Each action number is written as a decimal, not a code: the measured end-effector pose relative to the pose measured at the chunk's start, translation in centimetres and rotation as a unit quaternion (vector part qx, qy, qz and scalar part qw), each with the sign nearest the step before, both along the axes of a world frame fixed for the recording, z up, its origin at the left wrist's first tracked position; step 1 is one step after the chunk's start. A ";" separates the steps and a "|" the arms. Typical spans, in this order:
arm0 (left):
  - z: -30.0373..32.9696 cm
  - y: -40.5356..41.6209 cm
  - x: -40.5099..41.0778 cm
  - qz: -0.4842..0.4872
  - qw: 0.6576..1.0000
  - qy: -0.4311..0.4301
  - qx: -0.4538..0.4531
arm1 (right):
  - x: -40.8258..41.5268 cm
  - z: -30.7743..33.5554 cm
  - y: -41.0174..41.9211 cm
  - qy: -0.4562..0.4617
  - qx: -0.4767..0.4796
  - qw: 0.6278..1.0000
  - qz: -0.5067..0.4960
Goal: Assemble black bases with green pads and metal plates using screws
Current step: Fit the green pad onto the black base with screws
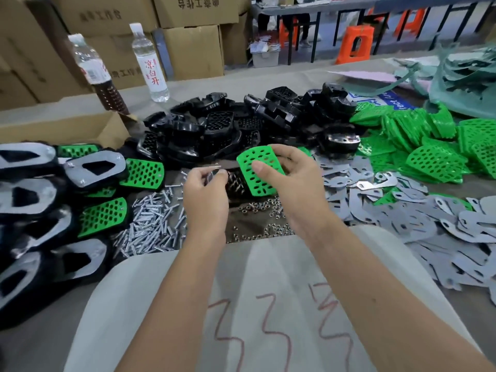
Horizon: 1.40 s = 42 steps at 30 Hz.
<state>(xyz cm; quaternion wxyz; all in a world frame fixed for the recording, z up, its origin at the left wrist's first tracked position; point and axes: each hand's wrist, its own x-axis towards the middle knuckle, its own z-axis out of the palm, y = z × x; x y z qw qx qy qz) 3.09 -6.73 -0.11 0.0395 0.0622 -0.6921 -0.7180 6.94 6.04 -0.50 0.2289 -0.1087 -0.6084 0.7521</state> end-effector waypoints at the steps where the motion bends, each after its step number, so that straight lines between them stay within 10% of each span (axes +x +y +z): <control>1: -0.3 -0.6 0.0 0.000 1.000 0.006 -0.008 | 0.2 -0.5 -0.3 0.000 0.005 1.000 0.014; 8: -1.8 -2.0 0.2 0.003 0.997 0.040 -0.059 | 1.0 -1.2 -1.0 0.009 0.051 0.996 0.073; 21: -0.8 -2.5 0.4 -0.027 0.989 -0.046 0.139 | 1.2 -1.3 -1.2 0.005 0.062 0.995 0.084; 28: -0.7 -2.3 0.6 -0.003 0.995 0.042 0.090 | 1.3 -0.4 -0.4 0.028 -0.183 0.982 0.024; 42: -0.6 -2.1 0.7 0.017 0.996 0.086 0.029 | 1.4 -1.5 -1.4 0.025 0.082 0.993 0.084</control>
